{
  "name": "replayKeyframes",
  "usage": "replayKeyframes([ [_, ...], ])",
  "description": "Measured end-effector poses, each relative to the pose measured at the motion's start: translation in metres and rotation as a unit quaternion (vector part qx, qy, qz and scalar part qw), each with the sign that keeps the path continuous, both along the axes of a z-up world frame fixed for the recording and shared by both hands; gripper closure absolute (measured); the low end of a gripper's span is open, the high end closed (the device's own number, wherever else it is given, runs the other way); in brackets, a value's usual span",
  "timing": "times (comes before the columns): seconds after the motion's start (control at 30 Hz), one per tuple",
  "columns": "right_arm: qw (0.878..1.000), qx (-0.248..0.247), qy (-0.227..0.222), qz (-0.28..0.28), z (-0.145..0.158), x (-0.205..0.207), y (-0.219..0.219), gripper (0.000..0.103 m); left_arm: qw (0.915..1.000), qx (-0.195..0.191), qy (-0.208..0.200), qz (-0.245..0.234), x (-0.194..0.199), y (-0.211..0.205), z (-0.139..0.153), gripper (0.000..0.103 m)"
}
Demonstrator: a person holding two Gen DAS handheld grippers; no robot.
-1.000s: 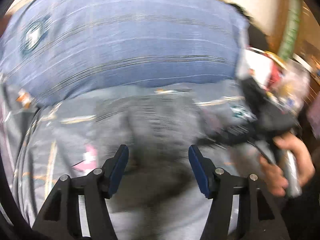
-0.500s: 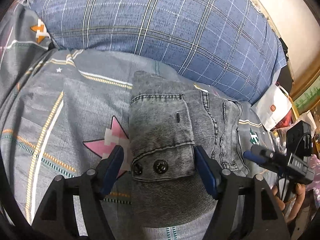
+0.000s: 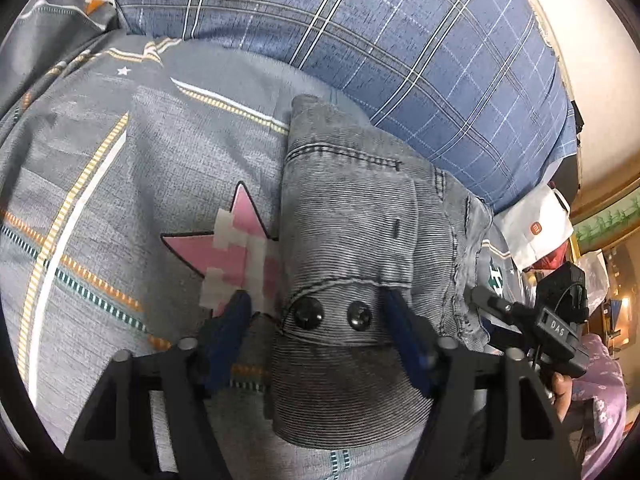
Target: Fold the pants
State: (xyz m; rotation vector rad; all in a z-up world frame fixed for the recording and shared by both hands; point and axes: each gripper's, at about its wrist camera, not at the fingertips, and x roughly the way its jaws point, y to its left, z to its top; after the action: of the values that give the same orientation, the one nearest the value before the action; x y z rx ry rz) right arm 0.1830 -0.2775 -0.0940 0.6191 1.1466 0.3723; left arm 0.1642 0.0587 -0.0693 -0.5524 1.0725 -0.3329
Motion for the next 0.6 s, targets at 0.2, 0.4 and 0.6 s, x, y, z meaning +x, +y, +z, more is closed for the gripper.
replayKeyframes([
  [0.2, 0.999, -0.047, -0.021, 0.004, 0.010, -0.010, 0.008, 0.057, 0.9997, 0.012, -0.014, -0.016, -0.017, -0.010, 0.013, 0.063],
  [0.4, 1.000, -0.007, -0.005, -0.021, -0.004, -0.005, -0.003, 0.045, 0.9998, 0.018, -0.003, -0.011, -0.016, -0.007, 0.006, 0.042],
  [0.6, 0.999, -0.001, -0.026, -0.027, -0.003, 0.001, 0.001, 0.056, 0.9993, -0.026, 0.015, 0.021, -0.002, 0.002, -0.016, 0.044],
])
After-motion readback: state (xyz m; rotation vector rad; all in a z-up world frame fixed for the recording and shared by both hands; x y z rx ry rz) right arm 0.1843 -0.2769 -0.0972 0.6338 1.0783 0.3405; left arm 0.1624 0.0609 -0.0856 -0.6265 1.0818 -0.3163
